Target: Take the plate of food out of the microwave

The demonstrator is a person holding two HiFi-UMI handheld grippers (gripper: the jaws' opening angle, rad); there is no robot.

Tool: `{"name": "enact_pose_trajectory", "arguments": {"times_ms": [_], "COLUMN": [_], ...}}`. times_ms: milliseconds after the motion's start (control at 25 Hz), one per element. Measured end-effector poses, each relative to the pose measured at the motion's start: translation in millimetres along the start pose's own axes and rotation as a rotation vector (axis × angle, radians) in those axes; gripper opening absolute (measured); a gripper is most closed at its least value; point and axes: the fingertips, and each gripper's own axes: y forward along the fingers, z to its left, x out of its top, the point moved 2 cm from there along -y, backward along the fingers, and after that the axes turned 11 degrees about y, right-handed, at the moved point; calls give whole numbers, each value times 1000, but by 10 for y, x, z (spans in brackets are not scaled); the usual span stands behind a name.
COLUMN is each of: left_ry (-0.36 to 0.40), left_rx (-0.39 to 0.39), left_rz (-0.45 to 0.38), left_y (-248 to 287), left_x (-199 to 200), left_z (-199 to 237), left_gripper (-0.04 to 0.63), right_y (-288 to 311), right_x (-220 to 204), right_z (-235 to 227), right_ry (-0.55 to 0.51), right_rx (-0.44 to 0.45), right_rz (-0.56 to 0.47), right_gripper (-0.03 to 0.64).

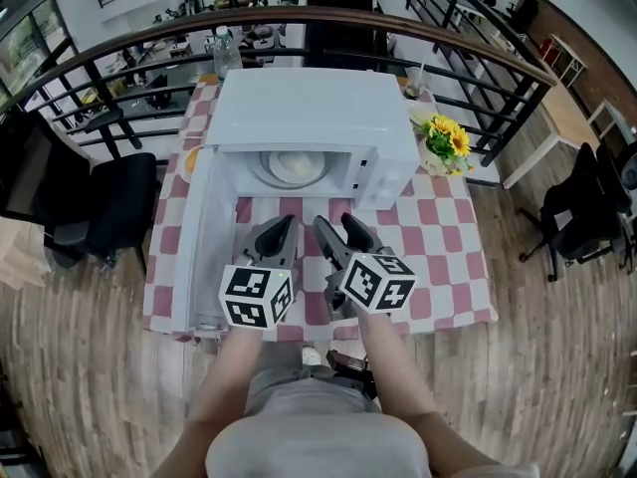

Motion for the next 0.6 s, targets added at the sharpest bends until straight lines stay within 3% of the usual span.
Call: {"name": "enact_pose_trajectory", "arguments": {"times_ms": [360, 600], "left_ry": [-16, -6], "left_rx": [-4, -7], "left_rz": [18, 29], "left_y": [222, 356], "left_x": [-77, -120], "left_z": [166, 302], "left_gripper": [2, 2], "right_y": [424, 776], "right_x": [-97, -142], "right_z": [-332, -591], "right_ry": [143, 301], "right_rx": [-82, -172], "right_rz": [25, -18], "right_gripper": [276, 276]}}
